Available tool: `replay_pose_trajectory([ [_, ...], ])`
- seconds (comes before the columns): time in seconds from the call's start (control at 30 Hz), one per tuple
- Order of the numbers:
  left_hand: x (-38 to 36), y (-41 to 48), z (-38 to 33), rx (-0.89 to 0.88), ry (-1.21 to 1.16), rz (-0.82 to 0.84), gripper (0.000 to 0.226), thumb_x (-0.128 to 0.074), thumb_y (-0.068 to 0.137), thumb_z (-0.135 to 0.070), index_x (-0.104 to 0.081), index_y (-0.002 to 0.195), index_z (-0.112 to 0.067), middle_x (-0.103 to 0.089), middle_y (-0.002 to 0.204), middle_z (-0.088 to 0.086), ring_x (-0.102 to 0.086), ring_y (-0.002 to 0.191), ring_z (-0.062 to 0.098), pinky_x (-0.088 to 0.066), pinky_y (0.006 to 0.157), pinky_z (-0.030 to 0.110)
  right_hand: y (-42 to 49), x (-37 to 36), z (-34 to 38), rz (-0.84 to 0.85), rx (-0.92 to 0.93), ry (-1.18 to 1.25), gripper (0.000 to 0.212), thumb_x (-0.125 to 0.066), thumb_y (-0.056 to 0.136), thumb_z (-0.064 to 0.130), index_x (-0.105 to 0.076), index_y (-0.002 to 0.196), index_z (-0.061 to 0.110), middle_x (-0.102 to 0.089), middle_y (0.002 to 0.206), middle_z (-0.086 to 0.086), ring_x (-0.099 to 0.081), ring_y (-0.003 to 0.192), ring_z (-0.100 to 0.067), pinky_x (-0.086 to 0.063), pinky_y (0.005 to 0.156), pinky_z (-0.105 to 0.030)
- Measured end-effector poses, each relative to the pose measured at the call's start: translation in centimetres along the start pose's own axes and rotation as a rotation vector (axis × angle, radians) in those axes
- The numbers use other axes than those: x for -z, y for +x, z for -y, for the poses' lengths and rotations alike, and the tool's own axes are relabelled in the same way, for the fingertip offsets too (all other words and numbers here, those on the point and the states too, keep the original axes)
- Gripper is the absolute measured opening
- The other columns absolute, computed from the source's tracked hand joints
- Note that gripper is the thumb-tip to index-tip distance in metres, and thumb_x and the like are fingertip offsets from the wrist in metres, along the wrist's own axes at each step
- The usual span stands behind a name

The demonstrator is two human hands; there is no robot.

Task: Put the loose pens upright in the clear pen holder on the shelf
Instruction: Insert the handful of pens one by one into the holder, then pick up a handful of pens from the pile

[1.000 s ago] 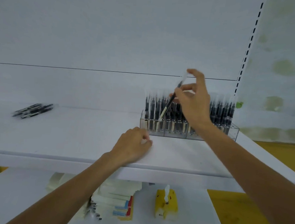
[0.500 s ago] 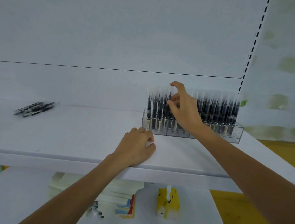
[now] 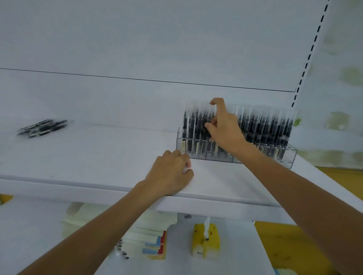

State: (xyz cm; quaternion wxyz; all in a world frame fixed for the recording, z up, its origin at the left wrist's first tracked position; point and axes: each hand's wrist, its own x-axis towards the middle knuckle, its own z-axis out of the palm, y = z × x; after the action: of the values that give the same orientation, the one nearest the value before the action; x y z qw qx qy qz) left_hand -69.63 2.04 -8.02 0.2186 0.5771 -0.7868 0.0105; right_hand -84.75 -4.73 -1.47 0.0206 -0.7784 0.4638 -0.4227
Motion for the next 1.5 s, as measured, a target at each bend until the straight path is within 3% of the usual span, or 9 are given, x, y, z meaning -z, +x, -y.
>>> replay_pose_trajectory([
  [0.13,0.0,0.0,-0.1,0.0,-0.007,-0.003,0.028,-0.043,0.094,-0.029,-0.055,0.116,-0.016,-0.053,0.122,0.004,-0.045,0.11,0.022,-0.039,0.096,0.035,-1.0,-0.4,0.1,-0.009,0.019,-0.14,0.054,-0.056,0.092,0.008,-0.031,0.139,0.017,-0.061,0.084,-0.018,-0.058,0.069,-0.03,-0.054,0.065,-0.042],
  [0.2,0.0,0.0,0.0,0.001,-0.038,-0.006,0.027,-0.044,0.094,-0.028,-0.056,0.115,-0.016,-0.054,0.12,0.004,-0.046,0.11,0.021,-0.039,0.094,0.032,-1.3,-0.3,0.2,-0.111,0.028,-0.246,0.054,-0.056,0.092,0.015,-0.033,0.14,0.02,-0.056,0.096,-0.011,-0.054,0.073,-0.024,-0.049,0.063,-0.036],
  [0.33,1.0,-0.5,1.4,0.026,-0.138,-0.011,0.025,-0.047,0.094,-0.028,-0.057,0.114,-0.017,-0.052,0.116,0.001,-0.049,0.106,0.017,-0.038,0.087,0.025,-1.3,-0.7,2.0,-0.271,0.159,-0.131,0.047,-0.057,0.089,0.012,-0.045,0.134,0.015,-0.054,0.101,-0.008,-0.045,0.07,-0.015,-0.041,0.059,-0.031],
  [0.63,6.6,-5.3,13.0,0.297,-0.182,-0.153,0.012,-0.056,0.089,-0.018,-0.061,0.099,-0.017,-0.058,0.102,-0.001,-0.054,0.084,0.01,-0.037,0.075,0.02,0.6,-9.8,10.6,-0.068,0.267,0.194,0.041,-0.059,0.088,0.015,-0.049,0.127,0.015,-0.054,0.11,0.0,-0.048,0.087,-0.006,-0.045,0.078,-0.027],
  [0.93,12.3,-10.6,27.2,0.461,-0.203,-0.27,0.007,-0.057,0.088,-0.012,-0.06,0.089,-0.018,-0.061,0.098,-0.001,-0.054,0.081,0.01,-0.038,0.069,0.016,3.8,-21.5,20.0,0.263,0.278,0.279,0.026,-0.058,0.09,0.017,-0.055,0.115,0.011,-0.059,0.106,-0.002,-0.058,0.092,-0.014,-0.046,0.08,-0.025],
  [1.03,14.2,-10.9,32.2,0.462,-0.199,-0.235,0.008,-0.056,0.089,-0.012,-0.062,0.093,-0.015,-0.062,0.101,0.001,-0.054,0.084,0.012,-0.036,0.075,0.018,5.2,-24.6,22.8,0.313,0.211,0.284,0.023,-0.058,0.09,0.016,-0.057,0.112,0.01,-0.06,0.105,-0.002,-0.057,0.091,-0.014,-0.046,0.083,-0.024],
  [1.13,15.8,-10.8,36.9,0.428,-0.219,-0.215,0.009,-0.055,0.089,-0.012,-0.06,0.09,-0.019,-0.062,0.1,-0.001,-0.054,0.083,0.011,-0.038,0.069,0.017,6.4,-27.4,25.1,0.375,0.154,0.248,0.022,-0.058,0.09,0.015,-0.058,0.111,0.01,-0.06,0.105,-0.002,-0.057,0.092,-0.015,-0.045,0.083,-0.024],
  [1.27,17.1,-10.5,42.2,0.369,-0.252,-0.18,0.011,-0.055,0.089,-0.013,-0.062,0.086,-0.021,-0.062,0.091,-0.005,-0.053,0.076,0.0,-0.036,0.062,0.0,7.5,-30.4,27.0,0.34,0.115,0.2,0.022,-0.058,0.089,0.014,-0.058,0.11,0.009,-0.06,0.103,-0.001,-0.056,0.09,-0.014,-0.043,0.079,-0.02],
  [1.5,17.1,-8.0,48.0,0.3,-0.302,-0.082,0.015,-0.054,0.089,-0.014,-0.062,0.085,-0.026,-0.061,0.089,-0.008,-0.054,0.081,0.002,-0.035,0.064,0.003,8.6,-33.2,27.9,0.311,0.047,0.102,0.021,-0.058,0.09,0.013,-0.058,0.111,0.01,-0.059,0.1,0.001,-0.057,0.091,-0.015,-0.043,0.075,-0.019],
])
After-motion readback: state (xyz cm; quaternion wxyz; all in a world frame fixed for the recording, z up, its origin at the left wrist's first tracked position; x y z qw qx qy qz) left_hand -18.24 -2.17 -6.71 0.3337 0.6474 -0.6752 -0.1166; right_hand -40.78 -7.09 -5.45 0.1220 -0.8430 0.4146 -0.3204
